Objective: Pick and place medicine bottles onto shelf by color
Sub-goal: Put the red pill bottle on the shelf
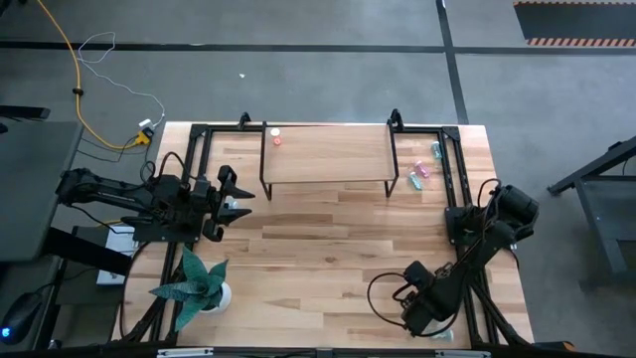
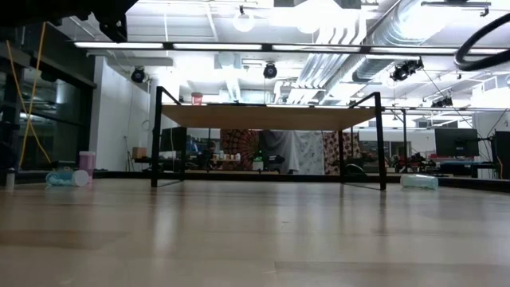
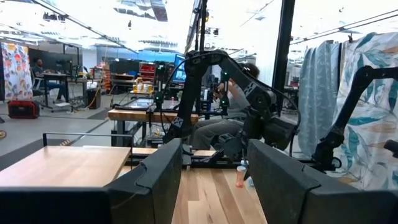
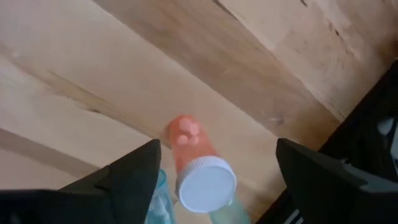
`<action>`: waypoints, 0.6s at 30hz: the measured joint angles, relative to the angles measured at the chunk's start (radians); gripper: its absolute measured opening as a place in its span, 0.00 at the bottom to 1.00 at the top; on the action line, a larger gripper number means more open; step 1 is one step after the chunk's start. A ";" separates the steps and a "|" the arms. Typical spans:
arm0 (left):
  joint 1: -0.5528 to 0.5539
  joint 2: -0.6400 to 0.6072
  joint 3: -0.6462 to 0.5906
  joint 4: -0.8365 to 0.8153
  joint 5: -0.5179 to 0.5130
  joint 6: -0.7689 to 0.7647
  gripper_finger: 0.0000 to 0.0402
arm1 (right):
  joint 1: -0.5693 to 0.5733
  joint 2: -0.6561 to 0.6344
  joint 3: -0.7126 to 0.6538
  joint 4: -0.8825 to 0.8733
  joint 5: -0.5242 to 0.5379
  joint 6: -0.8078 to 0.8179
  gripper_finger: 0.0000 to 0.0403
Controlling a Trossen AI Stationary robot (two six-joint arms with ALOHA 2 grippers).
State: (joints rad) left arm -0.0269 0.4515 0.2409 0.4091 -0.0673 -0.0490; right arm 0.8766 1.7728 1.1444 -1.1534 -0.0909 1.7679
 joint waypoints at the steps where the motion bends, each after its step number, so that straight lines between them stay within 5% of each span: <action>1: 0.000 0.000 0.000 0.000 0.000 0.000 0.43 | 0.000 0.000 -0.001 0.003 -0.001 -0.017 0.74; 18: 0.000 0.000 0.000 0.000 0.000 -0.002 0.43 | -0.002 -0.001 -0.001 0.055 0.000 -0.098 0.48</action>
State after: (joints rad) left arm -0.0269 0.4515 0.2409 0.4091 -0.0669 -0.0509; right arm 0.8749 1.7718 1.1431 -1.0983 -0.0908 1.6703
